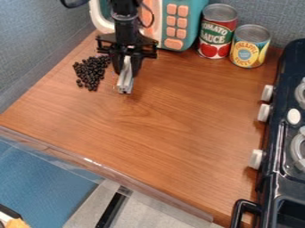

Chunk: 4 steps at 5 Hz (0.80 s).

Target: Sweep into pile

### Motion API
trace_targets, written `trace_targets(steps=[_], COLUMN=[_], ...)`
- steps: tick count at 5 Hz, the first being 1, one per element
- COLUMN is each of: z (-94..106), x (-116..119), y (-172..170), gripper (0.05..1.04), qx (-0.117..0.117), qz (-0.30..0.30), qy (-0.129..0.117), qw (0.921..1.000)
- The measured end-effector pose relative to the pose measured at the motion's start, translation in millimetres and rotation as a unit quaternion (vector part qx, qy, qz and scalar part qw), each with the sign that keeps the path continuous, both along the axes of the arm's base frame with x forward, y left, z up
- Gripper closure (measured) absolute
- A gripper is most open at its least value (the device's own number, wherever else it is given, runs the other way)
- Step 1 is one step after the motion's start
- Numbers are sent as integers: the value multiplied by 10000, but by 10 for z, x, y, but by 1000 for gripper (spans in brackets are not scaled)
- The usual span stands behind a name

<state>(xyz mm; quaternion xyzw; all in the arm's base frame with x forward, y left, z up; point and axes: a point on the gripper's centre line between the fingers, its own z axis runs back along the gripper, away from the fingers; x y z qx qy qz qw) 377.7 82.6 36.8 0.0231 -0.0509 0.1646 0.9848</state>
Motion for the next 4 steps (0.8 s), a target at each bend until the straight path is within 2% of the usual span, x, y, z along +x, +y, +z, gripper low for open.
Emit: trace_targets(steps=[2,4], z=[-126,-88], x=[27,149], y=[-146,-369], gripper=[706,706], qx=[-137,-203], qz=[168,31], qy=[44,-96], qw=[9998,9997])
